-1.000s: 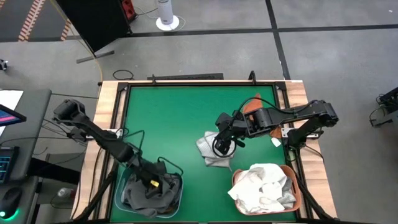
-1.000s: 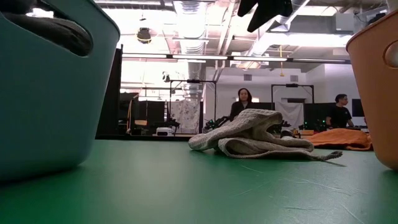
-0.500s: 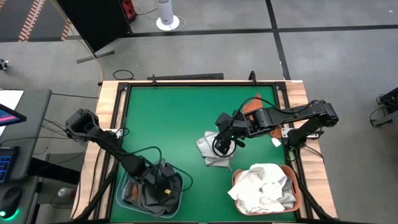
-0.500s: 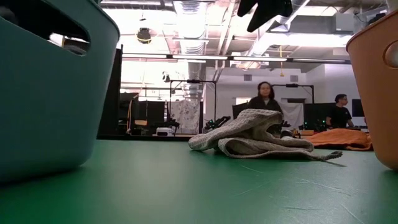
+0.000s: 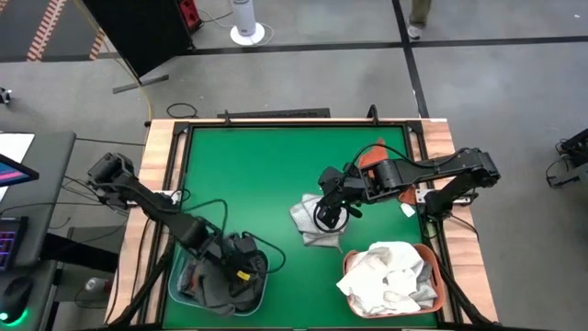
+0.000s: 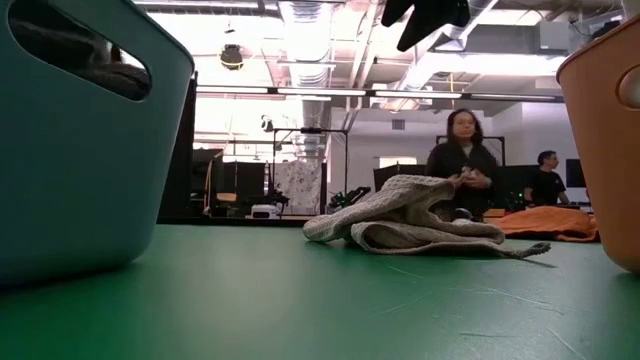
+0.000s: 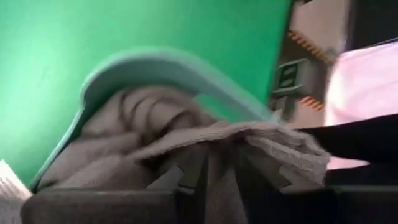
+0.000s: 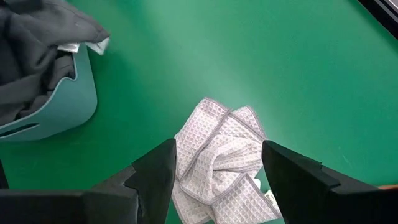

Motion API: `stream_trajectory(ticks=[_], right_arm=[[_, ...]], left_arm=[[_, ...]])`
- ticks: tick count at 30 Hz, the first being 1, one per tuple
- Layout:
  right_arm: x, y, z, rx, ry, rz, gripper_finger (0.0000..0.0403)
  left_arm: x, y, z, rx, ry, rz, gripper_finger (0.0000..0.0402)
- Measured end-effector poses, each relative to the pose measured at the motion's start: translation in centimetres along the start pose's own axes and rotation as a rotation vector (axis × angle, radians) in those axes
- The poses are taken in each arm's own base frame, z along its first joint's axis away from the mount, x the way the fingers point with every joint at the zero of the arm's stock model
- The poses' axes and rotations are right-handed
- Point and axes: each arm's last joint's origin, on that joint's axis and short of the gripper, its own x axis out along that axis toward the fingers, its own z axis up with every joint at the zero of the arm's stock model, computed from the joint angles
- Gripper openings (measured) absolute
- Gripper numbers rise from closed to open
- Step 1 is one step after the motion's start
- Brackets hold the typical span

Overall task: Sort towels by color in basket
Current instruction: Put the gray towel into the green bin

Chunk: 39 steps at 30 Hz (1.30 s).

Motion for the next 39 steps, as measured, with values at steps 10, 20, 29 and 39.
stream_trajectory(ticks=[10, 20, 29, 39], right_arm=[[0.0, 0.0, 0.0, -0.002, -0.004, 0.003, 0.0265], [-0.2, 0.4, -0.3, -0.007, -0.003, 0.012, 0.0265], [-0.2, 0.5, -0.3, -0.01, -0.001, 0.013, 0.0265], [-0.2, 0.5, -0.4, -0.002, 0.005, 0.008, 0.0265]], left_arm=[[-3.9, 1.2, 2.6, -0.059, -0.14, 0.054, 0.0071], [-2.1, 9.0, 1.3, -0.328, 0.157, 0.383, 0.0071], [1.3, 13.4, 0.1, -0.508, 0.284, 0.093, 0.0071], [1.9, 13.7, 0.2, -0.482, 0.293, -0.081, 0.0026]])
